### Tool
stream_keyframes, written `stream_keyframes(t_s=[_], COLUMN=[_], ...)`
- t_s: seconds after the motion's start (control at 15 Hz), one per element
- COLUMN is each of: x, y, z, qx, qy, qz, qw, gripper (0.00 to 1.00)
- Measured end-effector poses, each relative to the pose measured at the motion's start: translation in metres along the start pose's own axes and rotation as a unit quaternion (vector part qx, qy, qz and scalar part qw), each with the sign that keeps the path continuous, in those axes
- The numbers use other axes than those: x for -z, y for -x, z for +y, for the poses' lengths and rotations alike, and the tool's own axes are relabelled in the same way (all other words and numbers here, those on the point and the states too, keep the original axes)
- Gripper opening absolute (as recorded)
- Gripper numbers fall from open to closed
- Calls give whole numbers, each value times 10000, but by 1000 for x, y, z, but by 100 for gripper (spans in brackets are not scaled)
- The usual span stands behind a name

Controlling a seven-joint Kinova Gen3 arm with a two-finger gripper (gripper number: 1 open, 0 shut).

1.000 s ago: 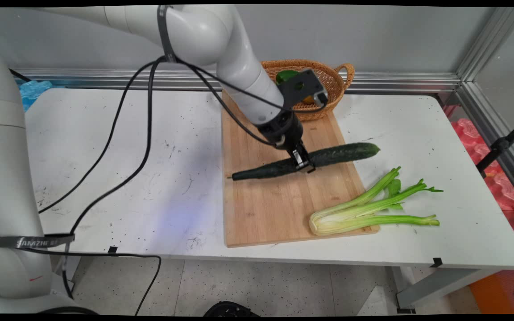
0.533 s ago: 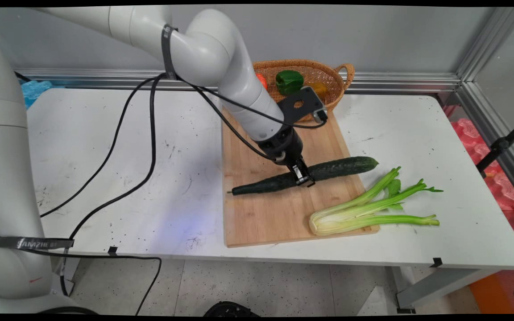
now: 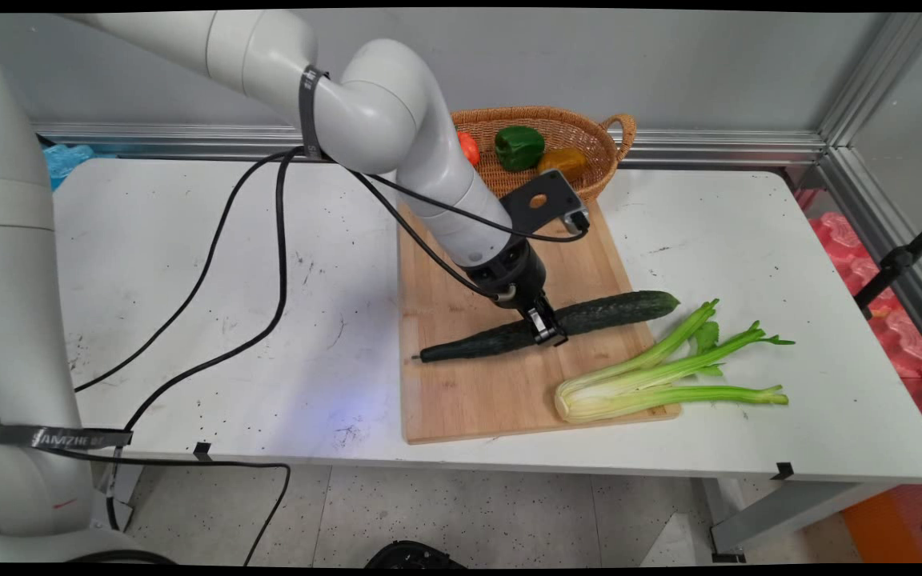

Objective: Place the picked object on the cutting board

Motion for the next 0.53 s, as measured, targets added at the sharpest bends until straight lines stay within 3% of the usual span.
stream_keyframes(t_s=[0.27,0.33,0.53], x=[-6,-6,-8], y=[1,1,1], z=[0,0,-1], qx=[-4,-5,-15], qy=[41,47,66], qz=[20,23,33], qw=[10000,10000,10000], gripper=[0,100,100])
